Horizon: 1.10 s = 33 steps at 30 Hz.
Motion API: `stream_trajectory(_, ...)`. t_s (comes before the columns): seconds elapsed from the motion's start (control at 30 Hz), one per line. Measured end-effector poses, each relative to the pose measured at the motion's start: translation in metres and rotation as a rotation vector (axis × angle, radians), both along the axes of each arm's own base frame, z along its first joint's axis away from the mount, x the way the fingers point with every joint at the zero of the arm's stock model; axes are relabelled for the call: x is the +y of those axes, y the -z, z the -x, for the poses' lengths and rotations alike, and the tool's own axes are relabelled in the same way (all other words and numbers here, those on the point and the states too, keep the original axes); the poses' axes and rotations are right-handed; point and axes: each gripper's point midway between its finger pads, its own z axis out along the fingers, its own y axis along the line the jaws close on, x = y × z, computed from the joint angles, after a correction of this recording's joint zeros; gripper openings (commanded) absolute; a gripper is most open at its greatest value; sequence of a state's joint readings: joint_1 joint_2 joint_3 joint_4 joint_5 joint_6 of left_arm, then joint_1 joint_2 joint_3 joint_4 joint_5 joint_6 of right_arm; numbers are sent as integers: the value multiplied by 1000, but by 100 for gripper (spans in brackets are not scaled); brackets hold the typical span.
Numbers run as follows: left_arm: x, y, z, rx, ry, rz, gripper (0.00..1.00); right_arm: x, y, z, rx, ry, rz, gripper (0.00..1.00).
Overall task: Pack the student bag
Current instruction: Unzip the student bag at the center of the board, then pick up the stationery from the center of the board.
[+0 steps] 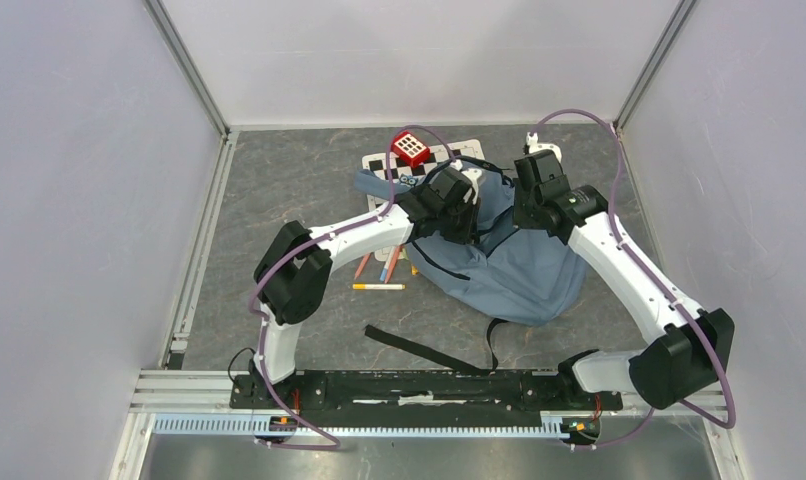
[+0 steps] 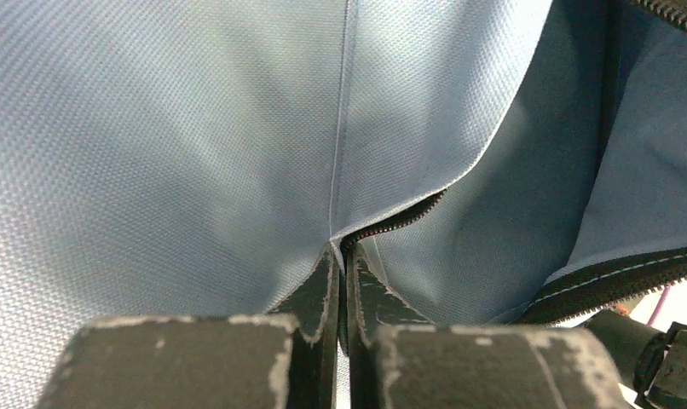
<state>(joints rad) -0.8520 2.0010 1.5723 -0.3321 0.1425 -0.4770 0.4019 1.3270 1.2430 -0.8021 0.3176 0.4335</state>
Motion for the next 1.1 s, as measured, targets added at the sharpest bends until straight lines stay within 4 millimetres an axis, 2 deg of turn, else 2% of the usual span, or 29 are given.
stream_trajectory(0.13, 4, 2, -1, 13, -19, -11, 35, 1, 1, 0, -7, -2, -6, 0)
stream_trajectory(0.23, 8, 2, -3, 12, -23, -24, 61, 1, -1, -1, -18, -2, -11, 0)
stream_trajectory(0.3, 10, -5, -4, -4, -17, -17, 79, 1, -2, -1, -26, -2, -15, 0)
stream_trajectory(0.37, 13, -19, -1, -42, 9, 7, 92, 0, -4, -2, -33, 0, -16, 0)
stream_trajectory(0.47, 27, -49, 12, -107, 39, 54, 99, 0, -7, -2, -43, 2, -21, 0)
stream_trajectory(0.6, 47, -106, 22, -228, 45, 121, 100, 0, -9, -1, -51, 1, -26, 0)
stream_trajectory(0.67, 59, -127, 21, -284, 28, 134, 100, 0, -10, -2, -56, 0, -29, 0)
stream_trajectory(0.73, 79, -136, 18, -323, -9, 118, 100, 0, -10, -1, -58, -1, -31, 0)
stream_trajectory(0.8, 103, -128, 13, -331, -54, 76, 100, 1, -11, -2, -64, -3, -35, 0)
stream_trajectory(0.83, 119, -117, 10, -323, -77, 45, 100, 1, -11, -1, -64, -5, -37, 0)
stream_trajectory(0.93, 176, -69, 3, -240, -169, -98, 100, 3, -12, -2, -72, -12, -45, 0)
stream_trajectory(1.03, 224, -31, 2, -152, -260, -230, 100, 4, -11, -2, -79, -15, -53, 0)
stream_trajectory(1.1, 244, -15, 5, -113, -297, -284, 97, 5, -10, -2, -83, -19, -59, 0)
